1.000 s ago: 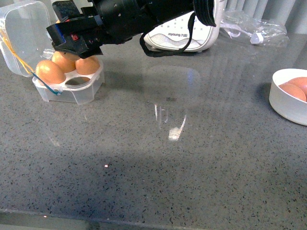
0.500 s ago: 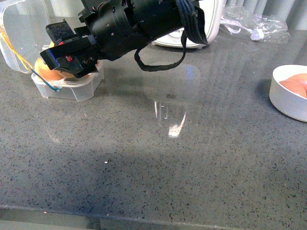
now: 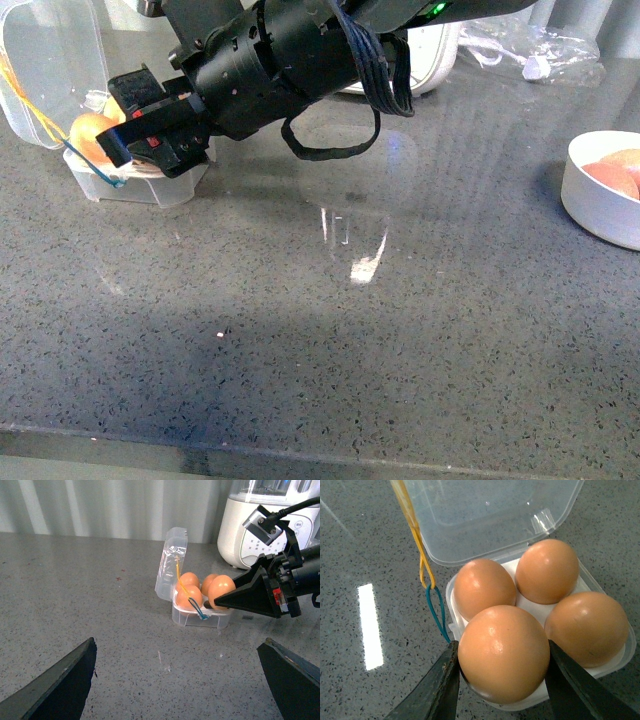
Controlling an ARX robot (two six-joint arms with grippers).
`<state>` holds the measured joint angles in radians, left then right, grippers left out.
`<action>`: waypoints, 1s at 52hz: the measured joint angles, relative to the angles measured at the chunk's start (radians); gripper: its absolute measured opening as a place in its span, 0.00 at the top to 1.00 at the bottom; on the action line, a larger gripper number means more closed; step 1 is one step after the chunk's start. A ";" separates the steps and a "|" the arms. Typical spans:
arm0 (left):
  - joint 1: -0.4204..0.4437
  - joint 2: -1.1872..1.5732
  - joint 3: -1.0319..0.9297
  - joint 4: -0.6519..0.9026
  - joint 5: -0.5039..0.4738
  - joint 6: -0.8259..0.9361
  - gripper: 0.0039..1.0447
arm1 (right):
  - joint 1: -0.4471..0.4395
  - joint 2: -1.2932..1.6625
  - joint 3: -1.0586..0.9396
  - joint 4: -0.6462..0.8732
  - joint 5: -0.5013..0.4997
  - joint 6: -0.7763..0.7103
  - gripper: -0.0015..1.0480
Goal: Put egg into box
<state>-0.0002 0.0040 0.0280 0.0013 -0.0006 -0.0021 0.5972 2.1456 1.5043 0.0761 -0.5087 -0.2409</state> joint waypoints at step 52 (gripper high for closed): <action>0.000 0.000 0.000 0.000 0.000 0.000 0.06 | -0.551 -0.827 -0.984 0.472 0.195 0.206 0.07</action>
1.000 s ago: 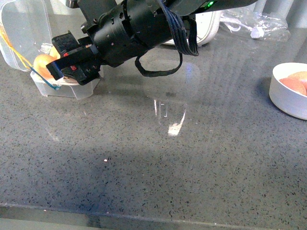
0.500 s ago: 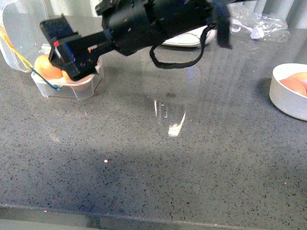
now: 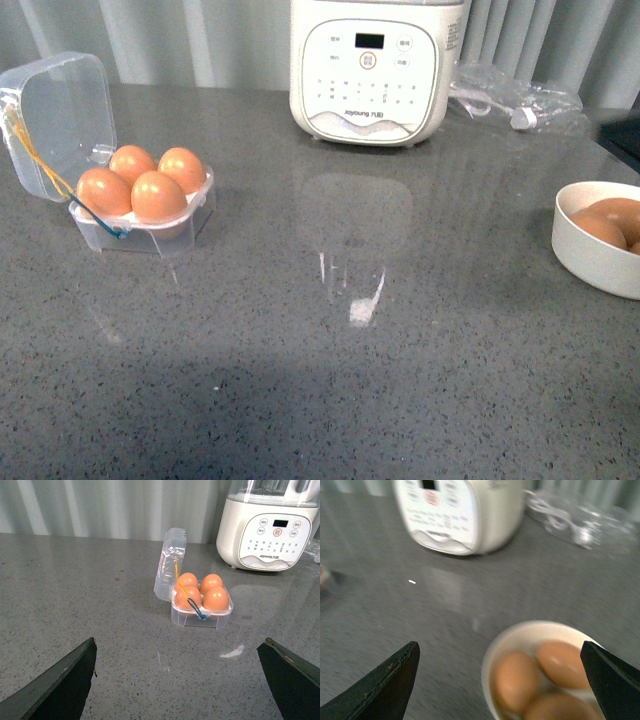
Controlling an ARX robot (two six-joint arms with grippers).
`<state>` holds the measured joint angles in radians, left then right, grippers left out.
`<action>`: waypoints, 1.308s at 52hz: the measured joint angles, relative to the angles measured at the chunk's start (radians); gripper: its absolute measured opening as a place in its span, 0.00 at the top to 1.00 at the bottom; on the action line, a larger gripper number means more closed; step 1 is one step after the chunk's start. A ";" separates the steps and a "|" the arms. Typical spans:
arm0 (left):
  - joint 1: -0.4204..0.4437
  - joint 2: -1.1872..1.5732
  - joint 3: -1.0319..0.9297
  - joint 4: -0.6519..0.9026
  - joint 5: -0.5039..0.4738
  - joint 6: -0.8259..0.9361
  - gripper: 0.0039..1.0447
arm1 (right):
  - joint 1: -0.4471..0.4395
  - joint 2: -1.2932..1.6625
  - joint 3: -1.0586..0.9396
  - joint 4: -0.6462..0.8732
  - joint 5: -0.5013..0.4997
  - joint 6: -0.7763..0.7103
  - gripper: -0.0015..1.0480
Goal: Put egg into box
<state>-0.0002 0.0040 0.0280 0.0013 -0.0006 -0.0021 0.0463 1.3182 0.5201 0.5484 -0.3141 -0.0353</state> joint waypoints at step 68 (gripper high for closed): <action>0.000 0.000 0.000 0.000 0.000 0.000 0.06 | -0.109 -0.988 -0.463 -0.279 0.285 0.025 0.97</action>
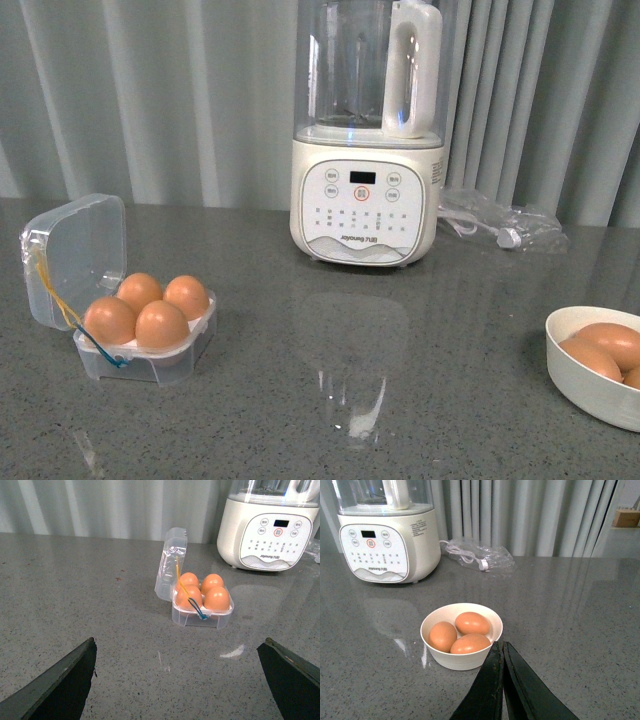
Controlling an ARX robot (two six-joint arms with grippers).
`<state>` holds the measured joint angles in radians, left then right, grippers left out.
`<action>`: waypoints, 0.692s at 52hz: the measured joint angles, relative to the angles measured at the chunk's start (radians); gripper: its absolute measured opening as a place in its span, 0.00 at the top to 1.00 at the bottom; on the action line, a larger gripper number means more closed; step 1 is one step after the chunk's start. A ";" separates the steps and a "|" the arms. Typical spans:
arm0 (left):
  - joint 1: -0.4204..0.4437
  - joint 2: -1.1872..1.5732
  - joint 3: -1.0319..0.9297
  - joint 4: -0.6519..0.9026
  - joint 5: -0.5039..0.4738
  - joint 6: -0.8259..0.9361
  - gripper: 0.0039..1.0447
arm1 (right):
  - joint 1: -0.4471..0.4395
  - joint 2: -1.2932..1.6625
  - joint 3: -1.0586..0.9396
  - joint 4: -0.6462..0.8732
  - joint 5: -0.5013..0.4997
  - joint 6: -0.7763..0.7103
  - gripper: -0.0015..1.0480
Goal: Put egg into box
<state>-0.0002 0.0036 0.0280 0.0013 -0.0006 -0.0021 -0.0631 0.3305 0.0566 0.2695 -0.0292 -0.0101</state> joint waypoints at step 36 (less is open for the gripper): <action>0.000 0.000 0.000 0.000 0.000 0.000 0.06 | 0.060 -0.324 -0.050 -0.264 0.029 0.000 0.97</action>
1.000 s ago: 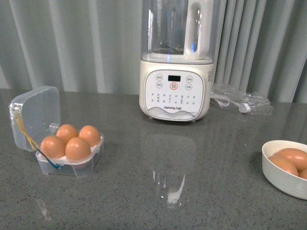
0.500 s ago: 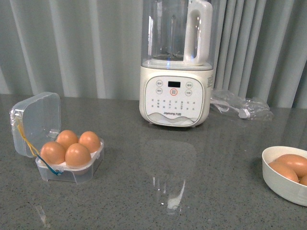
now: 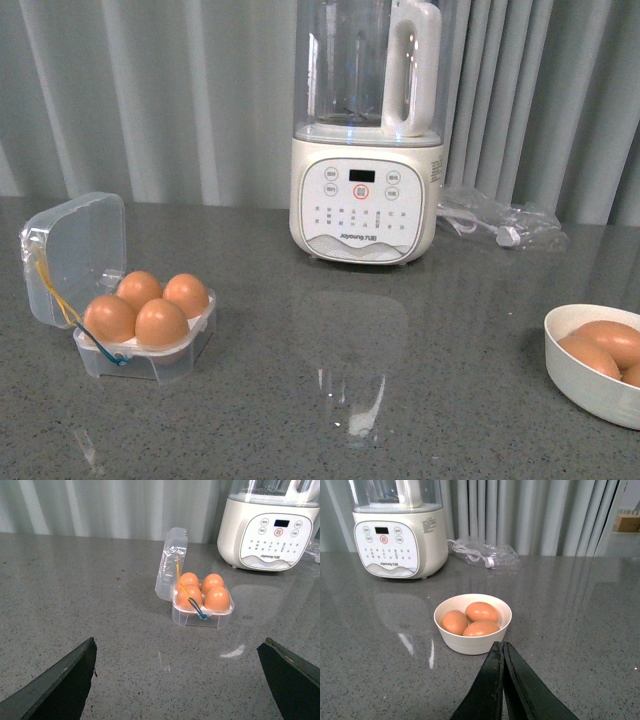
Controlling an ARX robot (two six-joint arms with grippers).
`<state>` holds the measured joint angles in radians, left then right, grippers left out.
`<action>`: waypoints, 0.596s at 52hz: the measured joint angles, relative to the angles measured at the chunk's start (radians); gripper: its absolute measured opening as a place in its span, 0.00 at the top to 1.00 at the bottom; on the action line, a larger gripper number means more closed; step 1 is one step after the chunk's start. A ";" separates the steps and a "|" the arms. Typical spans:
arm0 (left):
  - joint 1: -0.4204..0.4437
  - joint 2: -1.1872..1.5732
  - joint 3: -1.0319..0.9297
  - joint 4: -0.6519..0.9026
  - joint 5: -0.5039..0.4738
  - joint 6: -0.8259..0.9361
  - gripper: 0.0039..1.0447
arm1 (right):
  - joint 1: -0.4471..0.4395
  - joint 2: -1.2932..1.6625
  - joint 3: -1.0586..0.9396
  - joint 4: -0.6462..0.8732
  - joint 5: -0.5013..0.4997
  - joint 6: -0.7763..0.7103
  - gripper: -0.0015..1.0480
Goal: Put egg into box
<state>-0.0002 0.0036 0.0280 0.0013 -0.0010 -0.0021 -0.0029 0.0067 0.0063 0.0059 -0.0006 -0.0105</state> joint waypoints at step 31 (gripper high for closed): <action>0.000 0.000 0.000 -0.001 0.000 0.000 0.06 | 0.000 -0.003 0.000 -0.005 0.000 0.000 0.15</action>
<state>-0.0002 0.0032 0.0280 0.0006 -0.0006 -0.0021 -0.0029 0.0040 0.0063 0.0006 -0.0010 -0.0105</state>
